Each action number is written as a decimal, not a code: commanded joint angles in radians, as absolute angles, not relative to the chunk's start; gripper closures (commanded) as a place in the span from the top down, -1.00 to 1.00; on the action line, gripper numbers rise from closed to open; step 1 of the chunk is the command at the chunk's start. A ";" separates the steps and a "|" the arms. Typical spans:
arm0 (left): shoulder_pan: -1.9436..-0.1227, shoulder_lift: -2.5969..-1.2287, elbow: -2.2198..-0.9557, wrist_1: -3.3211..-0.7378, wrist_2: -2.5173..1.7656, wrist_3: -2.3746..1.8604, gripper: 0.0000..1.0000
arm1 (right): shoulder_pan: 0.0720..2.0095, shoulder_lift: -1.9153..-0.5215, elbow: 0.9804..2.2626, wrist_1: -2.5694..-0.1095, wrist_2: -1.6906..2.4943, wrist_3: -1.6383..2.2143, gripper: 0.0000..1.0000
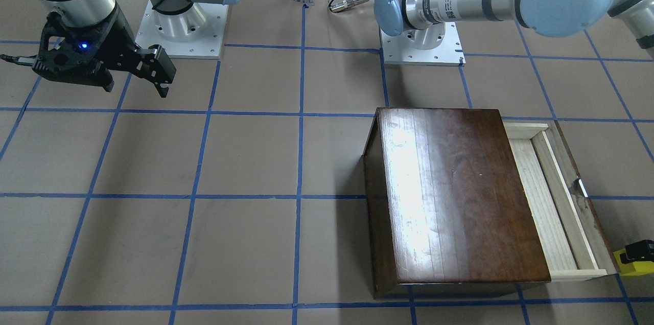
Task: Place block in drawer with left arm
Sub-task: 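Lower the left gripper onto the yellow cube and grasp it, then lift the yellow cube and carry it over the open drawer, then lower the cube into the drawer and open the left gripper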
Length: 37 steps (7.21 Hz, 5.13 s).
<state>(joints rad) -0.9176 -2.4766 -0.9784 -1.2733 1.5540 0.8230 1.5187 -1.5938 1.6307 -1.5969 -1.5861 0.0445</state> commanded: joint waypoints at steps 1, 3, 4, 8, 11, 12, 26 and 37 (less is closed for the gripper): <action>-0.917 -2.483 -0.977 -1.273 1.554 0.824 0.53 | 1.519 -1.594 1.631 -1.597 -1.586 0.044 1.00; -0.917 -2.485 -0.979 -1.273 1.554 0.821 0.18 | 1.519 -1.594 1.631 -1.597 -1.586 0.044 1.00; -0.917 -2.485 -0.980 -1.273 1.554 0.821 0.04 | 1.519 -1.594 1.631 -1.597 -1.586 0.044 1.00; -0.919 -2.429 -0.982 -1.298 1.557 0.815 -0.38 | 1.519 -1.594 1.631 -1.597 -1.586 0.044 1.00; -0.922 -2.282 -1.095 -1.336 1.557 0.813 -0.38 | 1.519 -1.594 1.631 -1.597 -1.586 0.044 1.00; -0.931 -2.211 -1.153 -1.359 1.562 0.811 -0.38 | 1.519 -1.594 1.631 -1.597 -1.586 0.044 1.00; -1.157 -1.842 -1.465 -1.502 1.552 0.359 -0.46 | 1.519 -1.594 1.631 -1.597 -1.586 0.044 1.00; -1.157 -1.950 -1.537 -1.299 1.531 0.399 0.86 | 1.519 -1.594 1.631 -1.597 -1.586 0.044 1.00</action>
